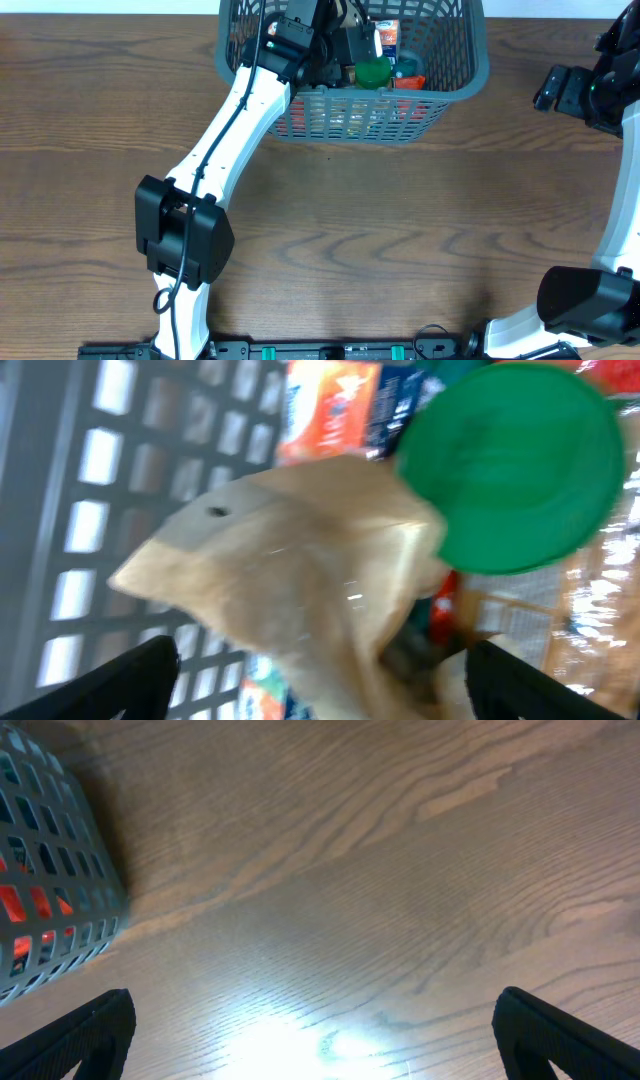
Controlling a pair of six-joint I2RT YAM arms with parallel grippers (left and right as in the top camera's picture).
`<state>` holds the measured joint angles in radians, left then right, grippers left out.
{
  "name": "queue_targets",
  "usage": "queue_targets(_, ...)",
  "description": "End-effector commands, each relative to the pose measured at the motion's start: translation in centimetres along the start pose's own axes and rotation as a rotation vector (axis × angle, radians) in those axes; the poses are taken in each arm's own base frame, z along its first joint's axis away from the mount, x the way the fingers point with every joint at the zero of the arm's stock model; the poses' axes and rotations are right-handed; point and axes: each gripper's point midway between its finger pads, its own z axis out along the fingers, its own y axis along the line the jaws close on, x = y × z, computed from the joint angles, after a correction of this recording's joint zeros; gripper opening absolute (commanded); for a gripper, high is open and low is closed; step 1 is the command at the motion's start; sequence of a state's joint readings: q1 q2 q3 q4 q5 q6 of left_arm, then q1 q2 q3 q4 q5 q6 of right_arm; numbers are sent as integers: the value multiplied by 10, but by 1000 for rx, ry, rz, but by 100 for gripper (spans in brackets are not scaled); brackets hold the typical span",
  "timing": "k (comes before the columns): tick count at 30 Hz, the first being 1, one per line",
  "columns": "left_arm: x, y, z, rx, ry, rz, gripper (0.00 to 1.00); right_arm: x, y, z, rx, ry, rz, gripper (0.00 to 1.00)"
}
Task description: Pack container
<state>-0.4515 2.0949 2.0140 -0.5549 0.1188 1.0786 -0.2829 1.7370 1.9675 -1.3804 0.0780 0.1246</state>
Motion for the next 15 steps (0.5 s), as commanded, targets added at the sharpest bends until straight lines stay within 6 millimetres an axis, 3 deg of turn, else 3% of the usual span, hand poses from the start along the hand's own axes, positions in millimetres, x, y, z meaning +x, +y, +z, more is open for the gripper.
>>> queue_targets(1, 1, 39, -32, -153, 44, -10, 97, 1, -1, 3, 2, 10, -8, 99)
queue_targets(8, 8, 90, -78, -307, -24, -237, 98, 1, -1, 3, 2, 8, -7, 99)
queue_targets(12, 25, 115, -115, -376, -45, -412, 98, 1, -1, 3, 2, 8, -7, 99)
queue_targets(15, 51, 126, -150, -412, -27, -549, 98, 1, -1, 3, 2, 8, -7, 99)
